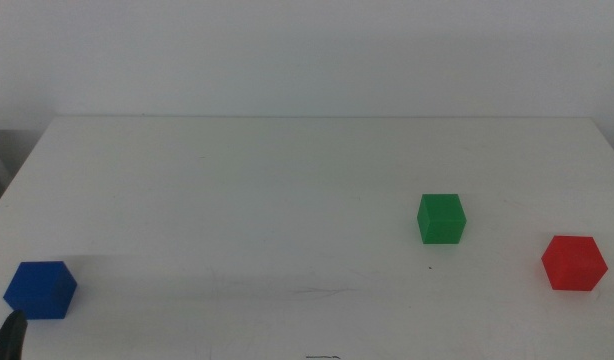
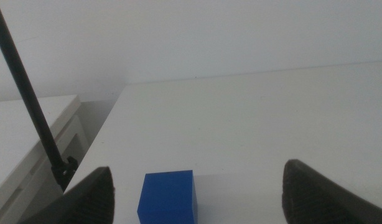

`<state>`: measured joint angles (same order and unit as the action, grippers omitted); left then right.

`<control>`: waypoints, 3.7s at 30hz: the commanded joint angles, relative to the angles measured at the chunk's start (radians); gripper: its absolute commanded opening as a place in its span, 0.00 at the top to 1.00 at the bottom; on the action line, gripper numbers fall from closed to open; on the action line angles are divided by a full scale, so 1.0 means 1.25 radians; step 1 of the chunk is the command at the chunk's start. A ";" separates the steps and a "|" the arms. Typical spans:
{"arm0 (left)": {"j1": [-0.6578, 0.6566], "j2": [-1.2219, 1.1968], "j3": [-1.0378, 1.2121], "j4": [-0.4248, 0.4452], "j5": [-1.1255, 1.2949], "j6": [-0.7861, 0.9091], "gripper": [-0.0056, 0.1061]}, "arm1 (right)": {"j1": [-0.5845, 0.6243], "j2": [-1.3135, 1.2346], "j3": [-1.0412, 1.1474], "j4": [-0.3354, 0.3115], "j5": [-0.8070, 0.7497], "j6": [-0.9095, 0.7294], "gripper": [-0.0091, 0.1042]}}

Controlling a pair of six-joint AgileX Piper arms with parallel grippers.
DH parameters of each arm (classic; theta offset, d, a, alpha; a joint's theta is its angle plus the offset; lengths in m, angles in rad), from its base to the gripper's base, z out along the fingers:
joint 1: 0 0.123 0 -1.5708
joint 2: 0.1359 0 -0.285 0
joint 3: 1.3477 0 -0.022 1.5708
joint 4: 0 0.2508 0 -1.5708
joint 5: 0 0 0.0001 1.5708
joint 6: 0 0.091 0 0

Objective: Stack red cubes first, then green, then blue cubes in a specific spot.

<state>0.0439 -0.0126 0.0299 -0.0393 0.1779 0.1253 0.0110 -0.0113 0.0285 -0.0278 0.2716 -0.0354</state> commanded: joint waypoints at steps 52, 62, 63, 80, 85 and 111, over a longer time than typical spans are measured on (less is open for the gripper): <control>-0.001 -0.017 -0.003 -0.012 -0.067 -0.008 0.14 | -0.015 1.119 -1.014 0.053 0.715 0.049 0.23; -0.001 -0.017 -0.003 -0.012 -0.067 -0.008 0.14 | -0.021 1.261 -1.012 0.047 0.657 -0.030 0.22; -0.001 -0.017 -0.003 -0.012 -0.067 -0.008 0.14 | -0.021 1.270 -1.012 0.043 0.657 -0.027 0.21; -0.001 -0.017 -0.003 -0.012 -0.067 -0.008 0.14 | -0.045 1.377 -1.012 0.022 0.559 -0.031 0.21; -0.001 -0.017 -0.003 -0.012 -0.067 -0.008 0.14 | -0.045 1.401 -1.012 0.022 0.528 -0.032 0.21; -0.001 -0.017 -0.003 -0.012 -0.067 -0.008 0.14 | -0.036 1.449 -1.015 0.015 0.537 0.072 0.93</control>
<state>0.0439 -0.0126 0.0299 -0.0393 0.1779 0.1253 -0.0375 1.8839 -1.2117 0.0073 0.9237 0.0162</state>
